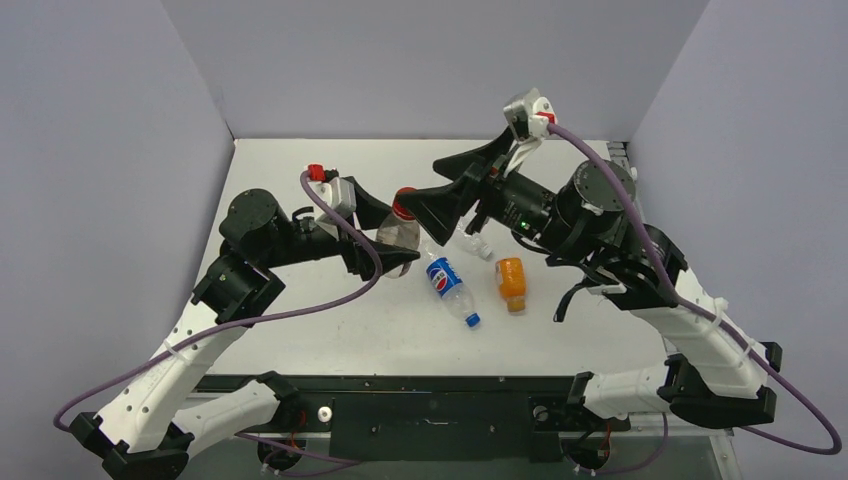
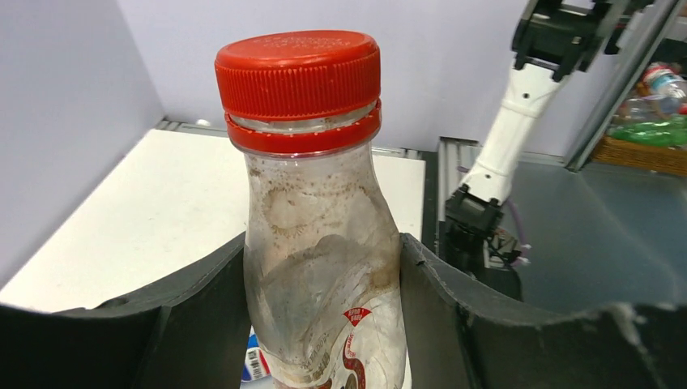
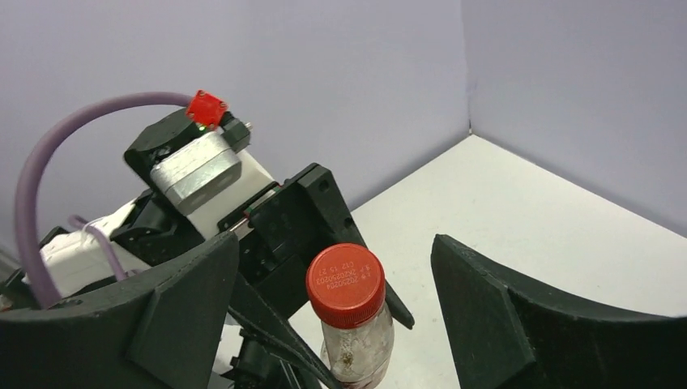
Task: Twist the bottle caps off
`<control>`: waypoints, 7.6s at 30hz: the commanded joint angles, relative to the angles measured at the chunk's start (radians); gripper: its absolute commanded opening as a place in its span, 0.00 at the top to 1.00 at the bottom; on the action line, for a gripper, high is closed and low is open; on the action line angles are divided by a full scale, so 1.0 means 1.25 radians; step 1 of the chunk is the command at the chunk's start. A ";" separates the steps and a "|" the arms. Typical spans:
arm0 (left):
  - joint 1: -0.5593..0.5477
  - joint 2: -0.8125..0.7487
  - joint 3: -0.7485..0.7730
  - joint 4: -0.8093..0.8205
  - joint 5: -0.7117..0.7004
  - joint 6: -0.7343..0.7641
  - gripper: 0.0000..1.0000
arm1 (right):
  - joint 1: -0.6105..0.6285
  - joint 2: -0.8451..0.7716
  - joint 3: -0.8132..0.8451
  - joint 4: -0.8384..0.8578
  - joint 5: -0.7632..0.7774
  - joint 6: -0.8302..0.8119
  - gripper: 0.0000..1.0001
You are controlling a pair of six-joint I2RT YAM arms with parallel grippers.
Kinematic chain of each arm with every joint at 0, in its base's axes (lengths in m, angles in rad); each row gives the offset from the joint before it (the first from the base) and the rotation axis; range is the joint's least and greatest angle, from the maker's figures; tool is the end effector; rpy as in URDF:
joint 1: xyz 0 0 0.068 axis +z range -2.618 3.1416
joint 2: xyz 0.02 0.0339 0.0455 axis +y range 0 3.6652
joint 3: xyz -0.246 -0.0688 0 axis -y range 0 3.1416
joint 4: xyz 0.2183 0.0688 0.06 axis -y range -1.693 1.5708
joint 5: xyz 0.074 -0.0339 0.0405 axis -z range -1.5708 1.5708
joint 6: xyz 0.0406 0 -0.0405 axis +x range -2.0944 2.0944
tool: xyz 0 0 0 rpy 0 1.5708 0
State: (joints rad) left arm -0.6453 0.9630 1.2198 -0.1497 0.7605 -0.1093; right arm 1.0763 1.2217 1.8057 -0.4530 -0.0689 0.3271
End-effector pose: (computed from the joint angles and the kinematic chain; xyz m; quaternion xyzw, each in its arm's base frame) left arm 0.1256 -0.1296 0.4400 0.4306 0.5252 -0.4851 0.5508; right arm 0.0917 0.1760 0.5300 -0.2652 0.6037 0.5024 0.5592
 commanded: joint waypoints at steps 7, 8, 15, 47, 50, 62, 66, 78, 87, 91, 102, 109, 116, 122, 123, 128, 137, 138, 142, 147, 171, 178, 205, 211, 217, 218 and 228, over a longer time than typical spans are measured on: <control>0.002 -0.012 0.005 0.006 -0.100 0.069 1.00 | 0.016 0.103 0.077 -0.090 0.096 0.021 0.30; 0.002 -0.013 0.005 0.006 -0.100 0.068 1.00 | 0.017 0.105 0.077 -0.087 0.096 0.018 0.33; 0.002 -0.022 -0.010 0.011 -0.090 0.049 1.00 | 0.017 0.078 0.048 -0.033 0.074 0.005 0.61; 0.002 -0.035 -0.014 0.132 0.157 -0.237 1.00 | -0.045 0.028 -0.001 0.023 -0.302 -0.033 0.47; 0.002 -0.043 -0.030 0.091 0.076 -0.161 1.00 | -0.029 0.048 0.035 -0.046 -0.131 -0.022 0.21; 0.003 -0.072 -0.062 0.044 -0.080 0.012 1.00 | 0.046 0.131 0.136 -0.107 0.116 -0.015 0.17; 0.003 -0.072 -0.064 0.039 -0.100 0.019 1.00 | 0.048 0.137 0.144 -0.119 0.109 -0.016 0.26; 0.002 -0.064 -0.060 0.048 -0.068 -0.004 1.00 | 0.036 0.098 0.105 -0.100 0.013 -0.046 0.89; 0.005 -0.067 -0.076 0.099 -0.035 -0.073 1.00 | -0.095 0.069 0.074 -0.052 -0.366 -0.061 0.97; 0.005 -0.060 -0.074 0.121 0.030 -0.125 1.00 | -0.120 0.093 0.113 -0.111 -0.473 -0.113 0.99; 0.006 -0.096 -0.123 0.092 0.088 -0.090 1.00 | -0.390 -0.030 -0.174 -0.051 -0.035 0.059 1.00; 0.006 -0.121 -0.132 0.027 0.059 -0.032 1.00 | -0.549 -0.076 -0.492 -0.036 0.148 0.138 1.00; 0.008 -0.148 -0.162 0.026 0.008 -0.019 1.00 | -0.621 -0.023 -0.699 0.022 0.289 0.192 1.00; 0.010 -0.136 -0.150 -0.002 -0.012 0.012 1.00 | -0.641 0.117 -0.748 0.119 0.344 0.231 1.00; 0.010 -0.139 -0.150 -0.004 -0.017 0.014 1.00 | -0.642 0.155 -0.742 0.131 0.345 0.229 1.00; 0.012 -0.147 -0.151 -0.008 -0.029 0.017 1.00 | -0.656 0.273 -0.693 0.205 0.369 0.202 1.00; 0.014 -0.161 -0.141 -0.022 -0.050 0.012 1.00 | -0.671 0.393 -0.615 0.171 0.357 0.222 0.65; 0.014 -0.162 -0.140 -0.023 -0.051 0.012 1.00 | -0.671 0.392 -0.613 0.163 0.343 0.223 0.61; 0.014 -0.164 -0.142 -0.018 -0.051 0.001 0.92 | -0.670 0.343 -0.639 0.166 0.304 0.221 0.36; 0.014 -0.158 -0.142 0.003 -0.049 -0.020 0.78 | -0.652 0.247 -0.632 0.118 0.266 0.217 0.19; 0.019 -0.151 -0.190 0.061 -0.140 -0.036 0.63 | -0.097 0.021 -0.188 0.153 -0.190 0.101 0.18; 0.020 -0.156 -0.186 0.053 -0.145 -0.035 0.63 | -0.068 0.055 -0.159 0.122 -0.178 0.093 0.35; 0.048 -0.218 -0.038 -0.411 -0.463 0.113 0.03 | -0.130 0.323 -0.230 0.299 0.210 -0.127 1.00; 0.050 -0.254 -0.024 -0.489 -0.405 0.148 0.03 | -0.131 0.494 -0.172 0.431 0.291 -0.135 1.00; 0.050 -0.283 -0.021 -0.496 -0.373 0.170 0.03 | -0.115 0.581 -0.205 0.542 0.372 -0.130 1.00; 0.049 -0.285 -0.021 -0.495 -0.373 0.172 0.03 | -0.112 0.594 -0.210 0.552 0.379 -0.130 1.00; 0.049 -0.285 -0.019 -0.492 -0.370 0.181 0.03 | -0.087 0.639 -0.303 0.657 0.454 -0.118 1.00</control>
State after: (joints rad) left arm -0.5873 0.6098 1.1576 -0.7753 0.2775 0.0978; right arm 0.9543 1.9961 1.4628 0.2485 0.4355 0.1688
